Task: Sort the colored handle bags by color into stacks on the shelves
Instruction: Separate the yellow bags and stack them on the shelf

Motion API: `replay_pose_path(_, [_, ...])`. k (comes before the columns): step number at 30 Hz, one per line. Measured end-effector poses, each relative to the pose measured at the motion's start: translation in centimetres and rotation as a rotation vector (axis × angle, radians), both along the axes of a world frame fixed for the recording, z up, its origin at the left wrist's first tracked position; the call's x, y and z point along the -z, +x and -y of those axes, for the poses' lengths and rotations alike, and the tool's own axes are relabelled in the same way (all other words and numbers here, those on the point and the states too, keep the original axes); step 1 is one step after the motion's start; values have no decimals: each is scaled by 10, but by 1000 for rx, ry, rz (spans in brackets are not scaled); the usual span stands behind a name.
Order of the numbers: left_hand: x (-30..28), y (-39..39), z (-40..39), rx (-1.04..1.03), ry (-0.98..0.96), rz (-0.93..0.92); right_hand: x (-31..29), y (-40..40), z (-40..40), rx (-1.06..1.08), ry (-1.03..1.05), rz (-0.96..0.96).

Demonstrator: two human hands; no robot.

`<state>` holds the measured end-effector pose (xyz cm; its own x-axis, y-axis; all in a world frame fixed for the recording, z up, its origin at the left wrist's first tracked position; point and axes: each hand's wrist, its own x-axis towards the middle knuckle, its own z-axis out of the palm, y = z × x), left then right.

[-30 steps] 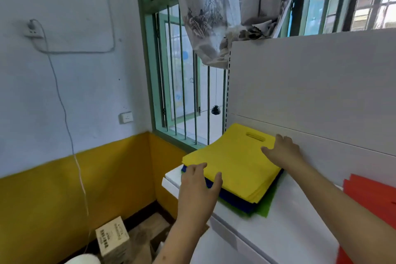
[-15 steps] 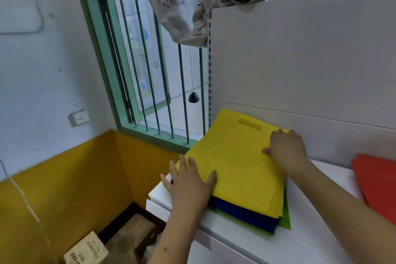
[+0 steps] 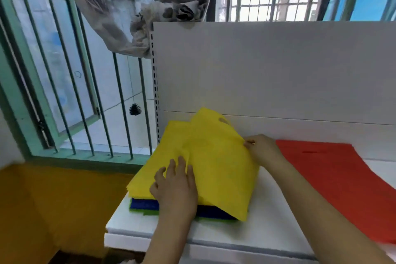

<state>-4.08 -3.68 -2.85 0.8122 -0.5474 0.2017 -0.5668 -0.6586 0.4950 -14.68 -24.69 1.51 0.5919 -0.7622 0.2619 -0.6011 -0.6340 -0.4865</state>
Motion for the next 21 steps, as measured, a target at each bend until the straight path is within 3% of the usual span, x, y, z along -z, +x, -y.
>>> replay_pose_path(3, [-11,-18,15,184,-228,-69,-20,-52,1,81,-46,33])
replay_pose_path(5, [-17,-39,27,389,-427,-222,-30,-90,-3,152,-91,78])
replay_pose_path(8, [-23,-83,43,569,-578,-346,-43,-139,-15,288,-161,206])
replay_pose_path(13, [-24,-160,87,652,-640,-334,-40,-231,-2,409,-265,335])
replay_pose_path(21, [-10,-339,201,672,-686,-296,-2,-453,118,595,-353,388])
